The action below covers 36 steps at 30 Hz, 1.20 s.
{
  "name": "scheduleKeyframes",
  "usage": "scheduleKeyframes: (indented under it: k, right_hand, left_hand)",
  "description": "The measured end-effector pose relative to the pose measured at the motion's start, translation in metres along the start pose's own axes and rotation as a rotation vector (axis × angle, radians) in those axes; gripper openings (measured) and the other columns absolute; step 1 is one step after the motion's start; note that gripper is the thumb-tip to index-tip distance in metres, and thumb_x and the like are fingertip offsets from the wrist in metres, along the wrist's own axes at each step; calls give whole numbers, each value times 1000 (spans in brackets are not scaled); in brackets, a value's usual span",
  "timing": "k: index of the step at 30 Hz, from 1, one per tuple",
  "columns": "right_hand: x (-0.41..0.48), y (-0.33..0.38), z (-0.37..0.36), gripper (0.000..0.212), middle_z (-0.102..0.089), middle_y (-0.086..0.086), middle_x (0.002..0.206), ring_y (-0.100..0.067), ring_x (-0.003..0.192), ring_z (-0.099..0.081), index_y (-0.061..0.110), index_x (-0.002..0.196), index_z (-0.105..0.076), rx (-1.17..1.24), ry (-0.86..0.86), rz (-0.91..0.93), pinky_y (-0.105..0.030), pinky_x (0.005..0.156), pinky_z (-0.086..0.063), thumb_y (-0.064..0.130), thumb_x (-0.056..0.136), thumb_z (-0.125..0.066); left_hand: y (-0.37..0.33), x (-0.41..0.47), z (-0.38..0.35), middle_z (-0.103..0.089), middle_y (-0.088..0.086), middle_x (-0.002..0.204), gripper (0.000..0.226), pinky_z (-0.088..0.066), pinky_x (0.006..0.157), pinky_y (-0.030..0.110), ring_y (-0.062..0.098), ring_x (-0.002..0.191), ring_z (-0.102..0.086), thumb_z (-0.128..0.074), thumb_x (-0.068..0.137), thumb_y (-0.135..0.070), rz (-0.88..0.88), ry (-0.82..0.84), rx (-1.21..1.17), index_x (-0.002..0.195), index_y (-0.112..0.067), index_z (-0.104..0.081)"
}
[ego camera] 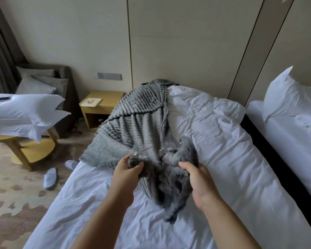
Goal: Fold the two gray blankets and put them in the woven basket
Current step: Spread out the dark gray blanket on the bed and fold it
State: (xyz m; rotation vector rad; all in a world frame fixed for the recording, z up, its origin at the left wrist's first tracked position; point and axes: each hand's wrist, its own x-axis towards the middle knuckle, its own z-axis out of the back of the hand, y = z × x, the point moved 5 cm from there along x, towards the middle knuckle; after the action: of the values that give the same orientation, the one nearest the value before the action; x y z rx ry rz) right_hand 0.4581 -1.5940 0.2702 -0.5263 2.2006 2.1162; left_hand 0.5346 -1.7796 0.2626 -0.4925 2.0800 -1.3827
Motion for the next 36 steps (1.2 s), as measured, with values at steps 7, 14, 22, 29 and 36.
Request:
scheduleKeyframes:
  k: [7,14,22,29,36]
  right_hand:
    - [6,2,5,16,-72,-19,80,-36,80,-69,3,92,-70,119,-26,-12,-41,74,-53,15,82,-69]
    - [-10,52,15,17,-72,1,72,-14,69,-66,3,94,-69,455,-291,284,-17,61,-51,5,88,-53]
    - [-42,56,-79,14,-71,12,69,2,68,-64,25,79,-75,-374,246,496,-23,66,-51,21,88,-65]
    - [-41,37,-75,32,-71,26,98,10,99,-63,38,98,-72,-309,366,506,-9,85,-47,9,91,-60]
    - [-48,35,-77,40,-72,23,102,11,100,-63,30,119,-68,-517,432,627,-14,85,-51,8,89,-56]
  left_hand:
    - [-14,-12,7,-65,15,99,24,-57,75,43,23,81,-66,-60,91,-7,-180,-72,260,105,-27,-61]
    - [-64,-47,-6,-69,7,78,25,-58,62,28,16,70,-67,-67,75,-6,-202,276,-119,97,-19,-68]
    - [-53,-40,-3,-71,6,78,23,-54,74,43,22,76,-66,-61,88,0,-254,112,234,103,-16,-66]
    - [-38,-34,7,-72,3,74,44,-48,48,20,8,60,-65,-44,90,0,-13,103,102,101,-34,-70]
    - [-34,-36,1,-69,-5,79,23,-47,54,21,6,65,-62,-53,89,-52,20,179,185,94,-39,-71]
